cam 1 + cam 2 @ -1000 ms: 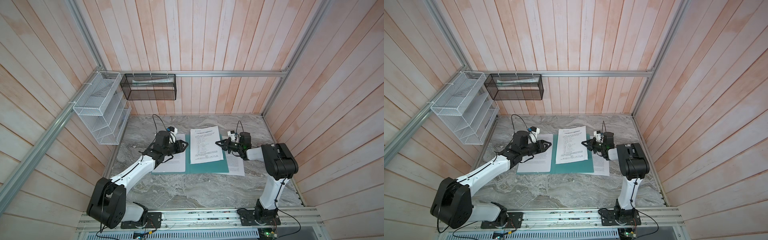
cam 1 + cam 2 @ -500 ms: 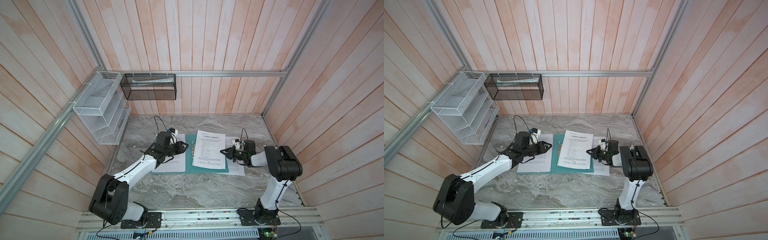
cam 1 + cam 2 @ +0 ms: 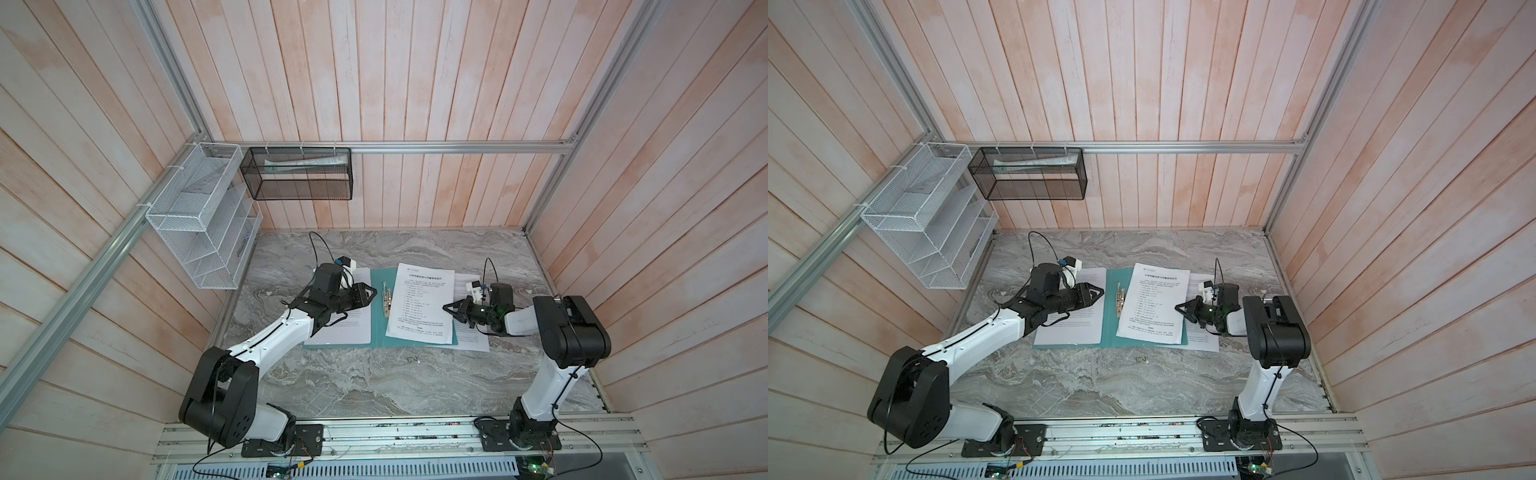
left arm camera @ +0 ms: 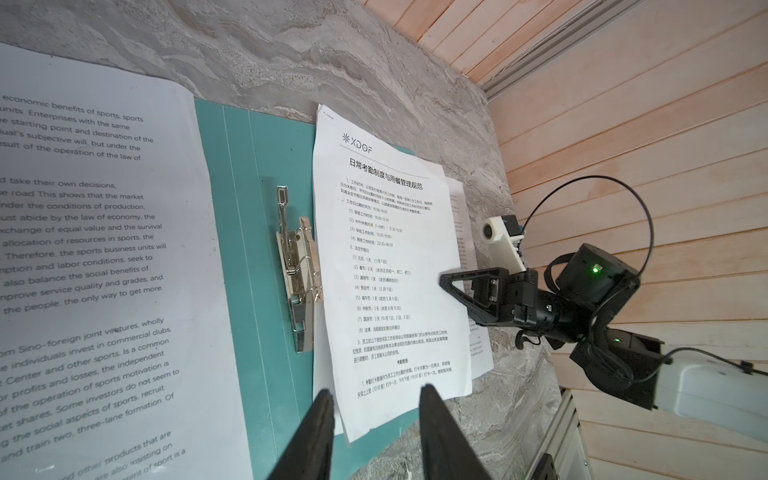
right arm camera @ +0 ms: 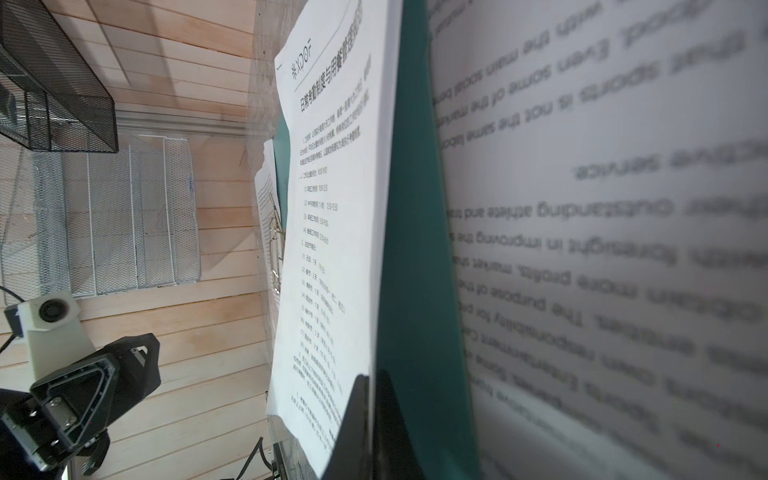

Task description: Put the files into the folder

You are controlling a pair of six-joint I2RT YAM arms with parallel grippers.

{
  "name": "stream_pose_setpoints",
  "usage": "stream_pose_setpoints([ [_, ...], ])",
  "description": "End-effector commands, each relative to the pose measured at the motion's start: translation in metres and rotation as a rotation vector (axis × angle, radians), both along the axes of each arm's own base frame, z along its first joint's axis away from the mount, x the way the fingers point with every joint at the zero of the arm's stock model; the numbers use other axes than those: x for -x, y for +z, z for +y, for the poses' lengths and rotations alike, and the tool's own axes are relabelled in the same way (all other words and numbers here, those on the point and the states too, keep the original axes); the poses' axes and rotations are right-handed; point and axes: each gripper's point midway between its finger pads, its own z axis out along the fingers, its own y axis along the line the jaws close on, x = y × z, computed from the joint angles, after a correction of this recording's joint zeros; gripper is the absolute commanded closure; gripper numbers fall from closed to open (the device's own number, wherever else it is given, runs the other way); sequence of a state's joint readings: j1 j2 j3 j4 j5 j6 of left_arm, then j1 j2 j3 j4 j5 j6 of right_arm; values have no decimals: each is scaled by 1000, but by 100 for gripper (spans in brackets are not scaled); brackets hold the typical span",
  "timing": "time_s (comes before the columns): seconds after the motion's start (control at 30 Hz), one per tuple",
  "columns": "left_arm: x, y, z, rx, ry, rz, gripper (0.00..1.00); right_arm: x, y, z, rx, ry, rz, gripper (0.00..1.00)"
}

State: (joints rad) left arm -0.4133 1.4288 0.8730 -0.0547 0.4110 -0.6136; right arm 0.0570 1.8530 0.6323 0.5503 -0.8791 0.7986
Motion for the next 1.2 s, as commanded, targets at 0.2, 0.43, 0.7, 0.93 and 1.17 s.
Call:
stream_pose_setpoints([
  [0.2,3,-11,-2,-8,-11,10,63,17,-20,-4,95,53,15,100],
  [0.43,2,-17,-4,-13,-19,20,63,0,-19,9,236,164,-44,100],
  [0.7,2,-23,-5,-15,-25,31,63,-9,-21,27,371,250,-75,100],
  [0.93,2,-27,-5,-20,-30,39,63,-4,-13,16,441,263,-109,100],
  [1.17,1,-25,-7,-16,-32,36,63,-5,-5,15,432,289,-154,100],
])
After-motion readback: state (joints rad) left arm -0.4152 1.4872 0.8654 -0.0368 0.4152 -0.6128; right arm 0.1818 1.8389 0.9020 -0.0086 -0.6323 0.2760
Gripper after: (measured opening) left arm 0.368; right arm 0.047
